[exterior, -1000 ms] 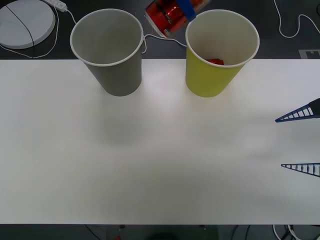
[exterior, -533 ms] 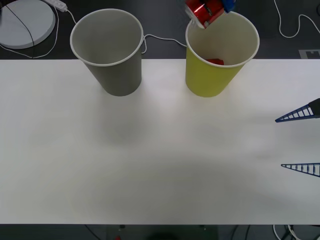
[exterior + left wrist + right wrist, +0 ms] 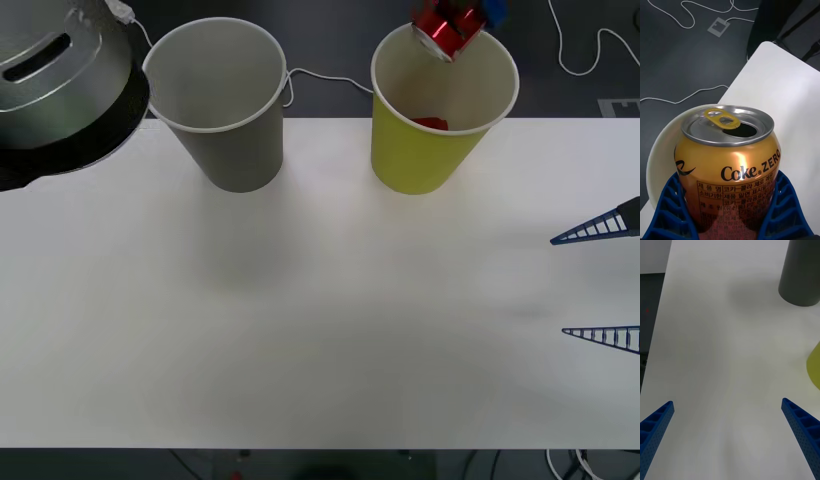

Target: Put the can into the green bin and the plastic bottle into the gray bin

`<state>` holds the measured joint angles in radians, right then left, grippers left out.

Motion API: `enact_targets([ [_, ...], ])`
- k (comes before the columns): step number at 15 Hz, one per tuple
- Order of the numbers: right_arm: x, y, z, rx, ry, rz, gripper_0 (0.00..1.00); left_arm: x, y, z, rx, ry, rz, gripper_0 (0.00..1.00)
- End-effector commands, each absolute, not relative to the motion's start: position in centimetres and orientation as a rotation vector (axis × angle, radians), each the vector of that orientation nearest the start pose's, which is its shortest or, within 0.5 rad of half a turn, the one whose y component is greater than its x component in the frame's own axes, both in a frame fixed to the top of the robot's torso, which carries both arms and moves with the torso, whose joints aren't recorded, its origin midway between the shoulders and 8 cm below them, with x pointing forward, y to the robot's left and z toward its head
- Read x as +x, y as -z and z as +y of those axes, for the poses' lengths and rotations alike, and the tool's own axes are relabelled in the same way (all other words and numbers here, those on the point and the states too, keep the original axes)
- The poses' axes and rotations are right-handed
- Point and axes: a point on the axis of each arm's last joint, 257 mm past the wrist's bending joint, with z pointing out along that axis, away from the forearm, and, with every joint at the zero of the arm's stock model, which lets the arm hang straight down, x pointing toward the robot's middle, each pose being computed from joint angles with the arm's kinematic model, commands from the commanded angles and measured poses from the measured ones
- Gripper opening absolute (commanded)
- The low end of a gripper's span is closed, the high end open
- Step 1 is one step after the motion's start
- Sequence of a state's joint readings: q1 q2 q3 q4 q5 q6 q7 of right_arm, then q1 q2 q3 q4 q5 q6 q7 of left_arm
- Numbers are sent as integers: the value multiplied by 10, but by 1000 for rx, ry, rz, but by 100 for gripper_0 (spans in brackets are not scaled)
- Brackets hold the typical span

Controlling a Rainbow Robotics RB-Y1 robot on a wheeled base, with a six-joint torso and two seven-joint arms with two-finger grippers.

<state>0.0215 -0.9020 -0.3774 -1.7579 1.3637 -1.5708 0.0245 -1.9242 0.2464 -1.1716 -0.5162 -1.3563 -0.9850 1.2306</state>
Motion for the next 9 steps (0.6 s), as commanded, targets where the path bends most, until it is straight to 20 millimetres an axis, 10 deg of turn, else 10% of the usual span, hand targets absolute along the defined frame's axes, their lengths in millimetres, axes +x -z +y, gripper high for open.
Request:
enact_targets([
  [1, 346, 158, -303, -1674, -347, 1496, 100, 588, -43, -162, 1186, 271, 1987, 0],
  [7, 346, 158, -303, -1674, -347, 1496, 100, 591, -34, -168, 1156, 264, 2001, 9],
  [9, 346, 158, -303, -1674, -347, 1496, 100, 592, -34, -168, 1148, 274, 2003, 78],
])
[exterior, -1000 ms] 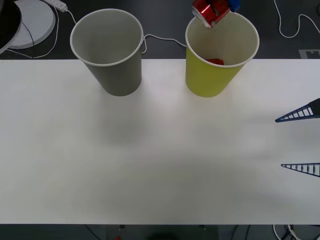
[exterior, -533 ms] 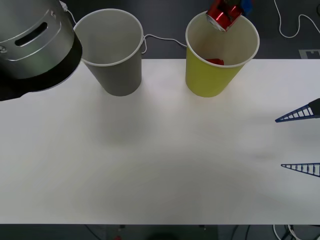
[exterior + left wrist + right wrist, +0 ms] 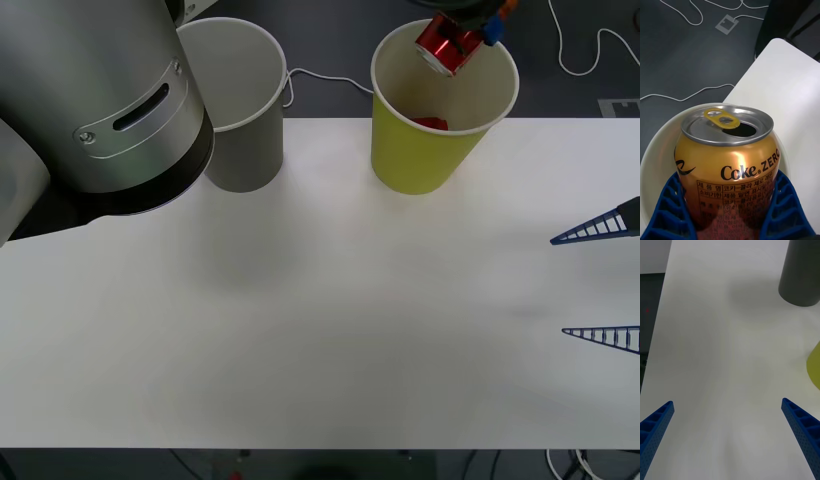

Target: Put the can into the green bin and the plastic bottle into the gray bin

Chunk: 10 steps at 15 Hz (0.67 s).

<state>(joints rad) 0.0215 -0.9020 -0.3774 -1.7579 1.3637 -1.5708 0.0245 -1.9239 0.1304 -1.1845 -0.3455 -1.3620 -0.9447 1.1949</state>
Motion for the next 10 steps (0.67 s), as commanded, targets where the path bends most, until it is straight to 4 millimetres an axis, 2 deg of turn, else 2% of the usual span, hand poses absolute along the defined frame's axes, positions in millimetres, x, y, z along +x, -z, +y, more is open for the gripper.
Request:
enact_targets([
  [1, 346, 158, -303, -1674, -347, 1496, 100, 592, -37, -168, 1139, 284, 2002, 100],
  [5, 346, 158, -303, -1674, -347, 1496, 100, 593, -38, -166, 1122, 315, 2012, 100],
  [7, 346, 158, -303, -1674, -347, 1496, 100, 589, -41, -156, 1146, 337, 2027, 100],
  [10, 346, 158, -303, -1674, -347, 1496, 100, 587, -60, -109, 1209, 372, 2051, 100],
])
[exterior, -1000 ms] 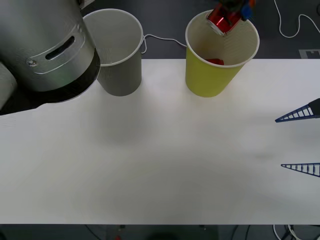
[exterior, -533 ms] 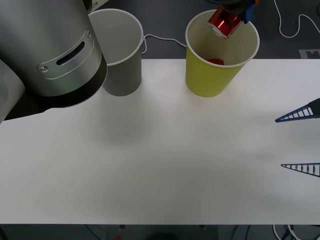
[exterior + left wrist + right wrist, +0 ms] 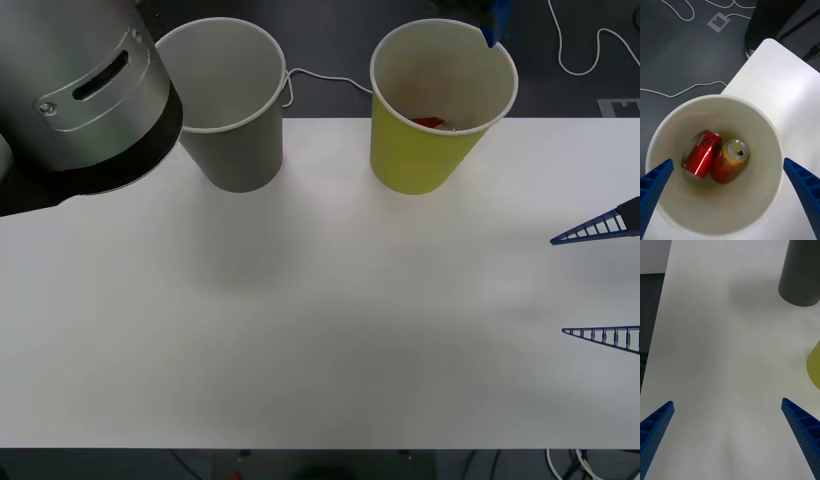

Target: Put the can into the green bin and the plastic bottle into the gray bin

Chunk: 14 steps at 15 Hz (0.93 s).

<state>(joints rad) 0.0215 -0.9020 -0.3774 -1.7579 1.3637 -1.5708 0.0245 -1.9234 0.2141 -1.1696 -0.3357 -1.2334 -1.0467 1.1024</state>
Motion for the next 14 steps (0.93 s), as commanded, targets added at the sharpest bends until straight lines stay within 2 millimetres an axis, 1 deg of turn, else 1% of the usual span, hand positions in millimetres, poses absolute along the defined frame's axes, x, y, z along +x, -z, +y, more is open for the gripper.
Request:
enact_targets([
  [1, 346, 158, -303, -1674, -347, 1496, 100, 586, -65, -93, 1224, 376, 2059, 100],
  [3, 346, 158, -303, -1674, -347, 1496, 100, 585, -75, -55, 1250, 361, 2074, 100],
  [5, 346, 158, -303, -1674, -347, 1496, 100, 583, -79, -18, 1284, 338, 2070, 100],
  [6, 346, 158, -303, -1674, -347, 1496, 100, 581, -80, -7, 1292, 335, 2067, 100],
  [8, 346, 158, -303, -1674, -347, 1496, 100, 575, -79, 24, 1329, 321, 2058, 100],
  [10, 346, 158, -303, -1674, -347, 1496, 100, 566, -80, 46, 1361, 312, 2055, 100],
  [11, 346, 158, -303, -1674, -347, 1496, 100, 559, -80, 61, 1389, 297, 2052, 100],
  [14, 346, 158, -303, -1674, -347, 1496, 100, 540, -75, 94, 1433, 312, 2027, 100],
])
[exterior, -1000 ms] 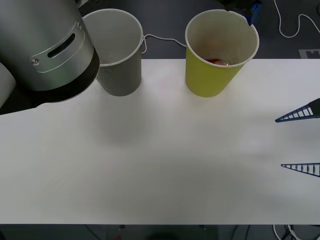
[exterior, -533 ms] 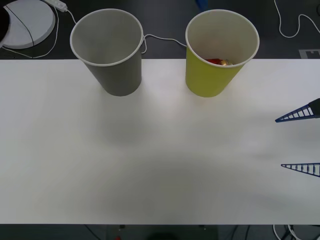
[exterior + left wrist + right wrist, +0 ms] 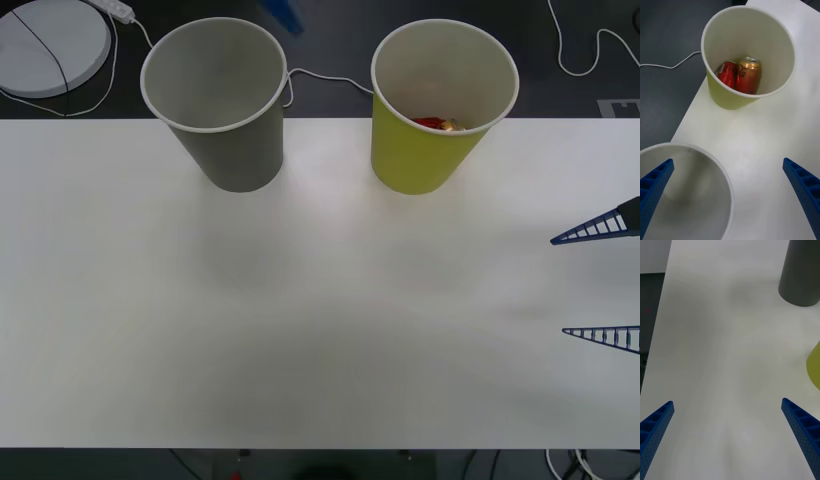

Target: Put the can into the green bin and the plastic bottle into the gray bin

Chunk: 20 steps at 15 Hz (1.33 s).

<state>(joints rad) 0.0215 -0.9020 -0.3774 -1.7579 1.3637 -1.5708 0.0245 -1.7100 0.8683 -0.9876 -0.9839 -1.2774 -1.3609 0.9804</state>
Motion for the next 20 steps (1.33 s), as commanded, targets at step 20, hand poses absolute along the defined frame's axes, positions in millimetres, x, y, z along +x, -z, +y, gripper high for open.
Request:
enact_targets([
  [20, 346, 158, -303, -1674, -347, 1496, 100, 410, 37, 276, 1728, 98, 1688, 100],
])
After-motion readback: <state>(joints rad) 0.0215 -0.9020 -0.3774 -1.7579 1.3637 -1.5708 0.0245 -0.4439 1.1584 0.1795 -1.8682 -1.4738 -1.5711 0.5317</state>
